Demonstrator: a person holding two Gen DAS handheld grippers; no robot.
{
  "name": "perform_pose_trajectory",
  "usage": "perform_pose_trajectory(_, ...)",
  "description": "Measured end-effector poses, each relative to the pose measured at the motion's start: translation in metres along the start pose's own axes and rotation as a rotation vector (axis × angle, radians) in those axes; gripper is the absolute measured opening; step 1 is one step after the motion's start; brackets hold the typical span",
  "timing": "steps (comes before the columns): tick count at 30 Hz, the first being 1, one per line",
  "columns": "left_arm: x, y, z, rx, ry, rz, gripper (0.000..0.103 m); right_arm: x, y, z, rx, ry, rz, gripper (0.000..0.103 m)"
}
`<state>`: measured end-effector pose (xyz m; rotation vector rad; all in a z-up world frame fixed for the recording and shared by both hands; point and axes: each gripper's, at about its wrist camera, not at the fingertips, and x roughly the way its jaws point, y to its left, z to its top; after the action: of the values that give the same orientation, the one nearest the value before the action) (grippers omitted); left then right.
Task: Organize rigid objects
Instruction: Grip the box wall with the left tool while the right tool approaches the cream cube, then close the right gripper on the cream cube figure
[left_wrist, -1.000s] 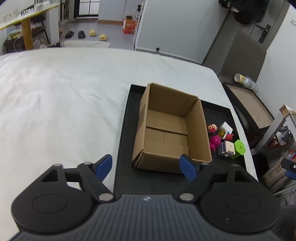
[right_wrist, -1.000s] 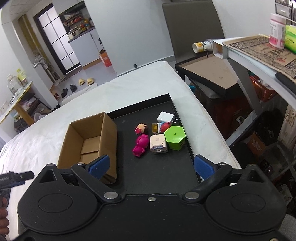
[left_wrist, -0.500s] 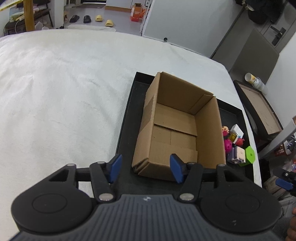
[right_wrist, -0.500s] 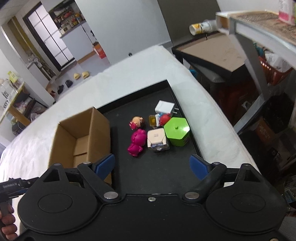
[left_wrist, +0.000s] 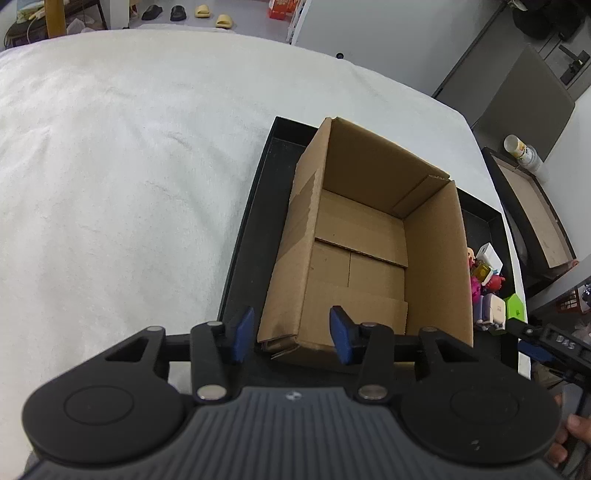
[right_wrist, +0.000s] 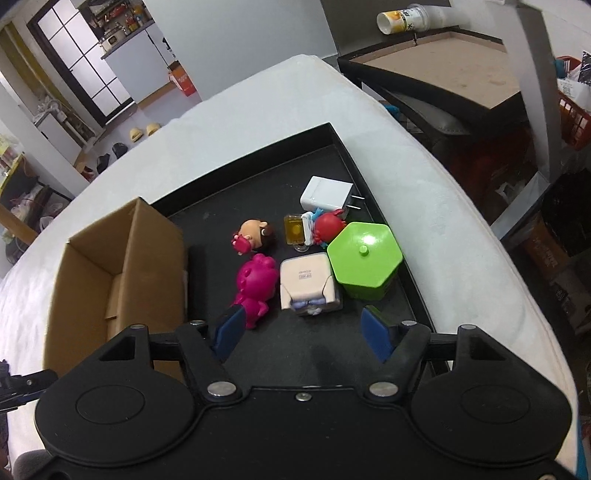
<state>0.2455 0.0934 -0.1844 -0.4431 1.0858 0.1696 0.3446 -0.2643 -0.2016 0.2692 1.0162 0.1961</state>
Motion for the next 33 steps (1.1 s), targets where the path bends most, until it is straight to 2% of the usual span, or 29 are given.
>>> perform_pose_trajectory(8,0.015,0.006,0.001,-0.025,0.022,0.012,0.039,0.026,0.011,0.003,-0.065,0.019,-0.05,0.068)
perform_pose_trajectory(13,0.018,0.006,0.002,-0.028,0.012,0.022,0.033,0.036,0.016,0.005,-0.078,0.009,-0.085,0.067)
perform_pose_trajectory(15,0.018,0.006,0.003,-0.027,0.004,0.024,0.031,0.038,0.019,0.004,-0.096,0.005,-0.092,0.064)
perform_pose_trajectory(16,0.019,0.007,0.004,-0.028,0.006,0.022,0.027,0.04,0.02,0.004,-0.101,0.006,-0.093,0.062)
perform_pose_trajectory(17,0.02,0.007,0.004,-0.03,0.01,0.016,0.024,0.042,0.021,0.004,-0.103,0.007,-0.095,0.057)
perform_pose_trajectory(18,0.02,0.008,0.004,-0.032,0.014,0.013,0.021,0.044,0.021,0.003,-0.106,0.008,-0.109,0.048)
perform_pose_trajectory(21,0.019,0.007,0.003,-0.024,0.005,0.004,0.017,0.045,0.021,0.002,-0.11,-0.006,-0.11,0.044)
perform_pose_trajectory(33,0.015,0.01,0.0,0.007,-0.011,-0.004,0.016,0.019,0.029,-0.007,-0.11,-0.003,-0.084,0.043)
